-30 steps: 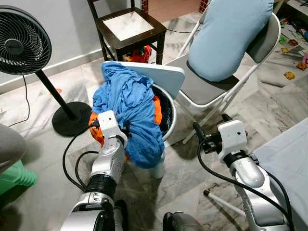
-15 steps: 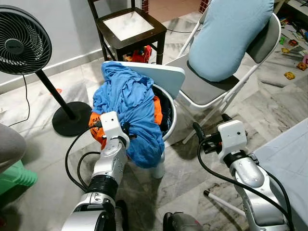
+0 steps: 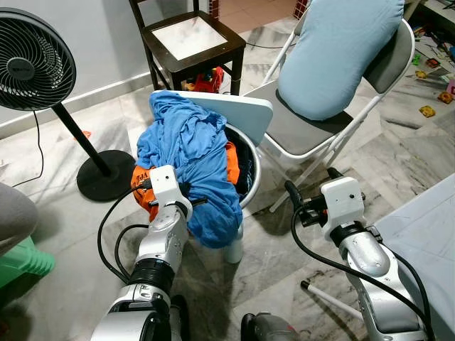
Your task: Hang hanger
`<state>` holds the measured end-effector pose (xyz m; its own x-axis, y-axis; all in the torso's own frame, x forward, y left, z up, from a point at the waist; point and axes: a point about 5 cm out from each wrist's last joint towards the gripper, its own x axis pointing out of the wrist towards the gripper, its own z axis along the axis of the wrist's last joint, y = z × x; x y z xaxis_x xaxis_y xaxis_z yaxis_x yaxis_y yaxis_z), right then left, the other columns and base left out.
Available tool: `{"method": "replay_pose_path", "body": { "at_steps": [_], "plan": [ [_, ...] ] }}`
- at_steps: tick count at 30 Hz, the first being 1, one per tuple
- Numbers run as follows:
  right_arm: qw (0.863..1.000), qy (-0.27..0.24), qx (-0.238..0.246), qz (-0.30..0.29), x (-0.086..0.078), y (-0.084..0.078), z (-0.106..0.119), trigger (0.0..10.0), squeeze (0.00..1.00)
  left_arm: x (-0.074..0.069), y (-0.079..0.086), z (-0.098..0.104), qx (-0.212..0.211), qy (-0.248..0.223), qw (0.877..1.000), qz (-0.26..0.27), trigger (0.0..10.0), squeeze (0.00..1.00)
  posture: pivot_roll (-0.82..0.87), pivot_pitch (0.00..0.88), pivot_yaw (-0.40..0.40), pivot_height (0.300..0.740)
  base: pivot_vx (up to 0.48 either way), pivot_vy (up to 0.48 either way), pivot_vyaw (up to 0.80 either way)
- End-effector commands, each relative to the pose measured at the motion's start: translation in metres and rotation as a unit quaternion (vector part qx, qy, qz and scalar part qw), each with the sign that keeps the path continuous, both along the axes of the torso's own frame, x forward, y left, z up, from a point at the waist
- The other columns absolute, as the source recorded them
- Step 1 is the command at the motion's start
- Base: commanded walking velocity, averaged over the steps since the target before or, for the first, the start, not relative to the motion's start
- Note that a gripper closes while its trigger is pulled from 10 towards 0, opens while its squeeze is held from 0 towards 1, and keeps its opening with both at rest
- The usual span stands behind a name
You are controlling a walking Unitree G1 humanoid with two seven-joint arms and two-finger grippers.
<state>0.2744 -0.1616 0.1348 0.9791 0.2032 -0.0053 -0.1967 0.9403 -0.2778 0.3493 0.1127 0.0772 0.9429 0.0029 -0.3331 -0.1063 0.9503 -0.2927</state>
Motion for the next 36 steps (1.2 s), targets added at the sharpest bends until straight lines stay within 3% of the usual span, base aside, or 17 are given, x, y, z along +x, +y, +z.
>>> {"method": "replay_pose_path", "body": {
  "at_steps": [1,7,12,21,25,26,27,28,29,31,33,36],
  "plan": [
    [1.0,0.002,-0.002,0.0,0.0,0.0,-0.002,10.0,0.0,-0.003,0.0,-0.005,0.008,0.008,1.0,0.001,0.0,0.0,-0.17,0.231,-0.042,0.74,0.0,0.0,0.0],
    [1.0,0.001,-0.003,-0.001,0.0,-0.001,-0.001,10.0,0.0,-0.001,-0.005,0.005,0.044,-0.029,0.998,-0.019,0.0,0.0,-0.17,0.231,-0.042,0.74,0.0,0.0,0.0],
    [1.0,0.0,-0.003,-0.001,0.001,0.0,-0.001,10.0,0.0,-0.004,-0.023,0.009,0.11,-0.066,0.987,-0.096,0.0,0.0,-0.17,0.225,-0.04,0.74,0.0,0.0,0.0],
    [1.0,0.0,-0.003,0.0,0.0,0.0,-0.002,10.0,0.0,-0.014,-0.044,0.004,0.129,-0.069,0.974,-0.175,0.0,0.0,-0.16,0.228,-0.04,0.74,0.0,0.0,0.0],
    [1.0,0.001,-0.003,0.001,0.0,0.001,-0.002,10.0,0.0,-0.024,-0.057,0.0,0.145,-0.072,0.96,-0.23,0.0,0.0,-0.16,0.228,-0.04,0.74,0.0,0.0,0.0],
    [1.0,0.001,-0.003,0.002,0.0,0.001,-0.002,10.0,0.0,-0.027,-0.059,-0.001,0.158,-0.073,0.953,-0.248,7.5,0.0,-0.16,0.229,-0.041,0.74,0.0,0.0,0.0],
    [1.0,0.001,-0.003,0.002,0.0,0.001,-0.002,10.0,0.0,-0.029,-0.059,-0.002,0.181,-0.081,0.945,-0.261,10.0,0.0,-0.16,0.229,-0.041,0.74,0.0,0.0,0.0],
    [1.0,0.001,-0.003,0.002,0.0,0.001,-0.003,10.0,0.0,-0.03,-0.058,-0.001,0.19,-0.087,0.941,-0.267,10.0,0.0,-0.16,0.229,-0.041,0.74,0.0,0.0,0.0],
    [1.0,0.001,-0.003,0.002,0.0,0.001,-0.003,10.0,0.0,-0.031,-0.057,0.0,0.179,-0.088,0.944,-0.263,10.0,1.0,-0.16,0.23,-0.042,0.74,0.0,0.0,0.0],
    [1.0,0.002,-0.003,0.002,0.0,0.001,-0.003,10.0,0.0,-0.032,-0.055,0.001,0.165,-0.089,0.949,-0.256,10.0,1.0,-0.16,0.23,-0.042,0.74,0.0,0.0,0.0],
    [1.0,0.003,-0.003,0.002,0.0,0.001,-0.004,10.0,0.0,-0.032,-0.048,0.003,0.186,-0.091,0.951,-0.23,10.0,1.0,-0.15,0.229,-0.041,0.74,0.0,0.0,0.0],
    [1.0,0.003,-0.002,0.003,0.001,0.002,-0.004,10.0,0.0,-0.035,-0.044,0.008,0.179,-0.106,0.953,-0.22,10.0,1.0,-0.15,0.23,-0.04,0.74,0.0,0.0,0.0]
  ]
}}
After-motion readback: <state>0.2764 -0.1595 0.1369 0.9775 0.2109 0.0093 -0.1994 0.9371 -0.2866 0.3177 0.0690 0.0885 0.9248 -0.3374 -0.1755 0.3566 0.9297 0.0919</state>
